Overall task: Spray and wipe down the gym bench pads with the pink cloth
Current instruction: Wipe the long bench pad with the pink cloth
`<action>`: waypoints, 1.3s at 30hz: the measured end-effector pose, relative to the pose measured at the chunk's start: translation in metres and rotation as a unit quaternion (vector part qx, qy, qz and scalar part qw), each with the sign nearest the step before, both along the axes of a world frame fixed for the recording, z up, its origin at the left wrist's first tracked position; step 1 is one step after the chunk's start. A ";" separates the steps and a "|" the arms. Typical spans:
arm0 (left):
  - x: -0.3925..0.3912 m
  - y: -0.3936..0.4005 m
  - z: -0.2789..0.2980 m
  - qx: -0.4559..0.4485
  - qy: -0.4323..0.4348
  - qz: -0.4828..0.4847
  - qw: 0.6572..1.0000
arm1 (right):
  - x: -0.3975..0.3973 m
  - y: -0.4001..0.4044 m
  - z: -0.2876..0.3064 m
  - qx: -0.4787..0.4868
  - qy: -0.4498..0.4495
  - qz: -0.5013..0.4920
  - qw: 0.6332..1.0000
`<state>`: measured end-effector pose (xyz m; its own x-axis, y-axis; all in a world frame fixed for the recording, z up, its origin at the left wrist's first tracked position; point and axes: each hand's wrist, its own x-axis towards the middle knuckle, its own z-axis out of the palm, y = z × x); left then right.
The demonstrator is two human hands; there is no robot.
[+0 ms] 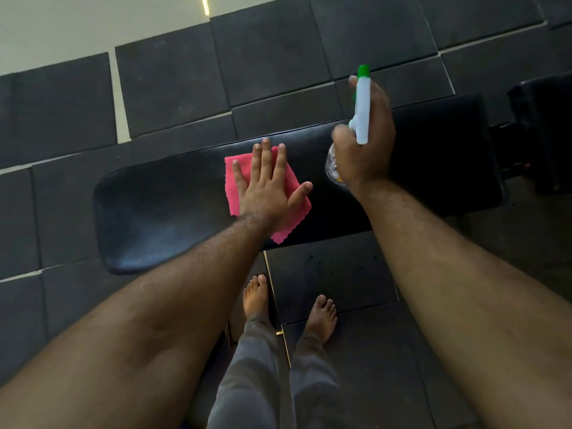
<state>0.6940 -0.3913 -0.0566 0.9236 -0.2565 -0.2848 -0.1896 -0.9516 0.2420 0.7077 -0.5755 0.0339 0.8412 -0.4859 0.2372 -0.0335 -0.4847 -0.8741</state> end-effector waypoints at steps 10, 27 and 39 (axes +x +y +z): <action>-0.001 -0.037 -0.022 0.000 -0.032 -0.054 0.998 | -0.130 -0.029 -0.028 0.018 0.236 0.090 0.967; -0.002 -0.037 -0.031 0.016 -0.084 -0.055 0.995 | -0.154 -0.068 -0.042 -0.051 0.457 0.014 0.888; 0.000 -0.035 -0.036 0.012 -0.109 -0.060 0.992 | -0.133 -0.160 -0.037 -0.063 0.496 -0.126 0.857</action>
